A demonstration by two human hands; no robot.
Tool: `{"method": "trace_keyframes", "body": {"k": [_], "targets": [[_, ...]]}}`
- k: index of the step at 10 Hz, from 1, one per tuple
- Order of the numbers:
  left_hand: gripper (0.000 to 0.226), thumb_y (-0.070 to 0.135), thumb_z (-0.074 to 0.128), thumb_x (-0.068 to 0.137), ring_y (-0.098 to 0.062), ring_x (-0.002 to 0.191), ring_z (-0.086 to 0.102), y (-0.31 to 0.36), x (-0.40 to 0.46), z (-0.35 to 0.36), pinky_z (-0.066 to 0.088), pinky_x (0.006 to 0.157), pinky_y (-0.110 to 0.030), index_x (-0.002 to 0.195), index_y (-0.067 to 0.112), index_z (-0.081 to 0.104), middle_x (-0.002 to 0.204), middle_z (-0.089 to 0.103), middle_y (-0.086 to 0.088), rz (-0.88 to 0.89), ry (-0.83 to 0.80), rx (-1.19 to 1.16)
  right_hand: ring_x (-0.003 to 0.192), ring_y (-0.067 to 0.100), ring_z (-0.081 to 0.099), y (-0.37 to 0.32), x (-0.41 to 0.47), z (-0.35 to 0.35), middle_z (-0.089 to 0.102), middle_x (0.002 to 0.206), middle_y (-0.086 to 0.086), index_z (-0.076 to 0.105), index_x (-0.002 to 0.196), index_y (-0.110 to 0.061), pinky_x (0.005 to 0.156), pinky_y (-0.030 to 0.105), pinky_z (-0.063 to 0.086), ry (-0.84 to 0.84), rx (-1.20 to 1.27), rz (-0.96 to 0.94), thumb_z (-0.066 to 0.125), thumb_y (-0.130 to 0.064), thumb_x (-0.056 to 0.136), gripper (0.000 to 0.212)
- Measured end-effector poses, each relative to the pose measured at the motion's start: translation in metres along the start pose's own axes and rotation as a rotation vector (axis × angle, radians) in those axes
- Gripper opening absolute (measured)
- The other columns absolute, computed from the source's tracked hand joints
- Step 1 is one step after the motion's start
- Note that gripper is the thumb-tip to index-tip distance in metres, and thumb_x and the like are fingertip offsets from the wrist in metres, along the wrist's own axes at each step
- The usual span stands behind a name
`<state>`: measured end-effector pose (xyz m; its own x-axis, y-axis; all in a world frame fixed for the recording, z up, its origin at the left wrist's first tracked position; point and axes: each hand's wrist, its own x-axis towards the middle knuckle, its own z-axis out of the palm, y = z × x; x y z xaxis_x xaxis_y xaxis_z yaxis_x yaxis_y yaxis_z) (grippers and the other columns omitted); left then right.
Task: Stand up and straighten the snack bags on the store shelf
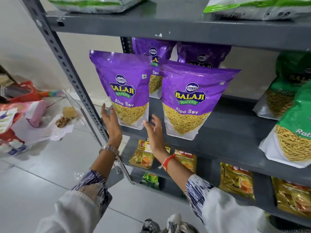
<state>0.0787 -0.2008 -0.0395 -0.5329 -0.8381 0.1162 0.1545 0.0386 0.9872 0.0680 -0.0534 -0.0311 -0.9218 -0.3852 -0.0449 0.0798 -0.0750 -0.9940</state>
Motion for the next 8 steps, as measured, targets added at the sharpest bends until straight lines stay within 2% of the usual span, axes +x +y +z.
{"method": "trace_keyframes", "body": {"k": [1, 2, 3, 4, 5, 6, 7, 8], "targets": [[0.051, 0.039, 0.033, 0.094, -0.022, 0.134, 0.035, 0.008, 0.008, 0.004, 0.032, 0.109, -0.046, 0.141, 0.03, 0.015, 0.152, 0.027, -0.009, -0.075, -0.137, -0.053, 0.143, 0.021, 0.022, -0.007, 0.015, 0.011, 0.018, 0.157, 0.008, 0.016, 0.147, -0.021, 0.117, 0.037, 0.024, 0.006, -0.006, 0.057, 0.055, -0.041, 0.088, 0.073], [0.047, 0.031, 0.033, 0.096, -0.022, 0.131, 0.04, 0.013, 0.006, 0.009, 0.035, 0.11, -0.047, 0.14, 0.025, 0.018, 0.148, 0.033, -0.011, -0.058, -0.163, -0.062, 0.146, 0.02, 0.015, -0.011, 0.027, 0.017, 0.01, 0.16, 0.005, 0.008, 0.148, -0.022, 0.115, 0.033, 0.02, 0.01, -0.006, 0.067, 0.053, -0.042, 0.088, 0.077], [0.049, 0.027, 0.036, 0.096, -0.019, 0.124, 0.046, 0.014, 0.005, 0.01, 0.046, 0.101, -0.034, 0.141, 0.021, 0.018, 0.144, 0.037, -0.01, -0.054, -0.161, -0.054, 0.145, 0.022, 0.018, -0.014, 0.036, 0.021, 0.015, 0.159, 0.007, 0.011, 0.148, -0.021, 0.114, 0.033, 0.022, -0.001, -0.007, 0.064, 0.051, -0.041, 0.09, 0.073], [0.051, 0.03, 0.038, 0.095, -0.015, 0.119, 0.047, 0.015, 0.005, 0.008, 0.049, 0.089, -0.023, 0.141, 0.022, 0.018, 0.143, 0.037, -0.01, -0.039, -0.198, -0.026, 0.142, 0.024, 0.026, -0.018, 0.039, 0.027, 0.025, 0.156, 0.009, 0.018, 0.146, -0.017, 0.113, 0.035, 0.028, 0.0, -0.007, 0.041, 0.05, -0.036, 0.091, 0.067], [0.051, 0.033, 0.039, 0.093, -0.015, 0.123, 0.046, 0.015, 0.006, 0.008, 0.043, 0.103, -0.043, 0.14, 0.028, 0.018, 0.145, 0.035, -0.007, -0.055, -0.252, -0.029, 0.142, 0.025, 0.027, -0.019, 0.041, 0.031, 0.028, 0.155, 0.009, 0.02, 0.145, -0.016, 0.116, 0.043, 0.027, 0.04, -0.008, 0.027, 0.051, -0.036, 0.091, 0.066], [0.053, 0.036, 0.041, 0.09, -0.012, 0.123, 0.046, 0.019, 0.004, 0.008, 0.041, 0.105, -0.047, 0.138, 0.031, 0.02, 0.145, 0.037, -0.004, -0.082, -0.261, -0.004, 0.142, 0.024, 0.027, -0.019, 0.041, 0.029, 0.028, 0.155, 0.01, 0.02, 0.145, -0.014, 0.117, 0.042, 0.027, 0.039, -0.007, 0.024, 0.051, -0.036, 0.091, 0.066], [0.057, 0.039, 0.04, 0.088, -0.003, 0.117, 0.047, 0.021, 0.001, 0.008, 0.043, 0.1, -0.038, 0.139, 0.03, 0.018, 0.143, 0.036, -0.001, -0.06, -0.269, 0.007, 0.142, 0.024, 0.028, -0.019, 0.041, 0.025, 0.028, 0.155, 0.009, 0.02, 0.146, -0.015, 0.116, 0.041, 0.027, 0.021, -0.009, 0.043, 0.051, -0.039, 0.09, 0.068], [0.059, 0.036, 0.037, 0.094, -0.008, 0.125, 0.04, 0.025, -0.006, 0.013, 0.038, 0.103, -0.032, 0.144, 0.028, 0.008, 0.151, 0.023, -0.003, -0.032, -0.193, 0.027, 0.141, 0.024, 0.029, -0.016, 0.036, 0.023, 0.029, 0.154, 0.008, 0.02, 0.145, -0.02, 0.116, 0.044, 0.029, 0.021, -0.002, 0.051, 0.053, -0.048, 0.086, 0.073]]}}
